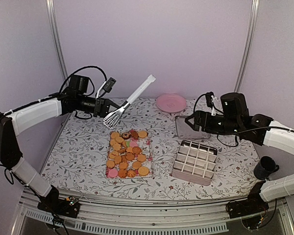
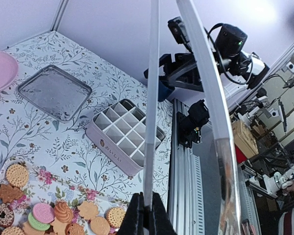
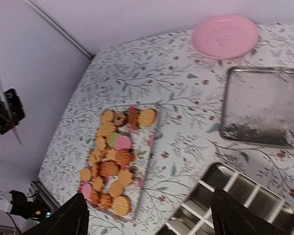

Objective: Pack the cookies
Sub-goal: Move the packing box to the center of the board.

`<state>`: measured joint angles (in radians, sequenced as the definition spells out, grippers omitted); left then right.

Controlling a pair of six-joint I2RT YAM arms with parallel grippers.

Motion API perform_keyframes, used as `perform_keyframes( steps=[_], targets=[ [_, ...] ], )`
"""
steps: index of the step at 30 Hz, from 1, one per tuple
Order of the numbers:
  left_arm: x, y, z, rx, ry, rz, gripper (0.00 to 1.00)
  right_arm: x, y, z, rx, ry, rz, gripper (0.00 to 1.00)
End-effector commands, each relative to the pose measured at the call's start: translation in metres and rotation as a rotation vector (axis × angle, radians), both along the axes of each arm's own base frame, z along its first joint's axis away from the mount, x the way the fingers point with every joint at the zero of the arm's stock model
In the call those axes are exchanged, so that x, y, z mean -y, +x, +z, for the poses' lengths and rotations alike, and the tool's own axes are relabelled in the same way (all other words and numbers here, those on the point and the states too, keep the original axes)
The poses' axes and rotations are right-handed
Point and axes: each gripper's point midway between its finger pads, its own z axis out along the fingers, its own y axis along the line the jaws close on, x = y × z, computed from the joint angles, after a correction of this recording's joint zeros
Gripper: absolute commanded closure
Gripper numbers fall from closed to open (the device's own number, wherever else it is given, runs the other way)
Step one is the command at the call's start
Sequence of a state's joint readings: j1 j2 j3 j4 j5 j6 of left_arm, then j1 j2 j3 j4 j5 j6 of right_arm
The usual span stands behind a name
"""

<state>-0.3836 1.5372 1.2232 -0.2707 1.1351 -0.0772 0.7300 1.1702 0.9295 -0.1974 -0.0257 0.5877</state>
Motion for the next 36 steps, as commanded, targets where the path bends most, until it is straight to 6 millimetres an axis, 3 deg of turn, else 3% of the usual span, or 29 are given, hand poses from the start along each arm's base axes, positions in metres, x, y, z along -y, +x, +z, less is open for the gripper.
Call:
perform_keyframes(
  steps=[1, 4, 7, 10, 14, 22, 28, 36],
  targets=[
    [-0.004, -0.003, 0.008, 0.062, -0.015, 0.002, 1.00, 0.129, -0.033, -0.094, -0.297, -0.443, -0.358, 0.15],
    [-0.004, -0.002, 0.006, 0.058, -0.011, 0.004, 1.00, 0.161, -0.047, -0.112, -0.366, -0.503, -0.446, 0.17],
    [-0.004, -0.002, 0.008, 0.061, -0.010, 0.005, 1.00, 0.169, -0.047, -0.111, -0.399, -0.524, -0.503, 0.23],
    [-0.005, -0.003, 0.010, 0.076, -0.008, 0.008, 1.00, 0.173, -0.048, -0.112, -0.444, -0.559, -0.533, 0.39],
    [-0.005, -0.003, 0.012, 0.089, -0.004, 0.009, 1.00, 0.172, -0.053, -0.135, -0.507, -0.571, -0.533, 0.60],
    [-0.005, -0.002, 0.018, 0.111, -0.002, 0.008, 1.00, 0.177, -0.061, -0.178, -0.602, -0.497, -0.649, 0.70],
    [-0.005, -0.002, 0.020, 0.121, -0.001, 0.009, 1.00, 0.166, -0.060, -0.205, -0.644, -0.459, -0.625, 0.73],
    [-0.006, 0.001, 0.018, 0.135, 0.013, 0.022, 1.00, 0.105, -0.027, -0.219, -0.668, -0.286, -0.473, 0.83]
  ],
)
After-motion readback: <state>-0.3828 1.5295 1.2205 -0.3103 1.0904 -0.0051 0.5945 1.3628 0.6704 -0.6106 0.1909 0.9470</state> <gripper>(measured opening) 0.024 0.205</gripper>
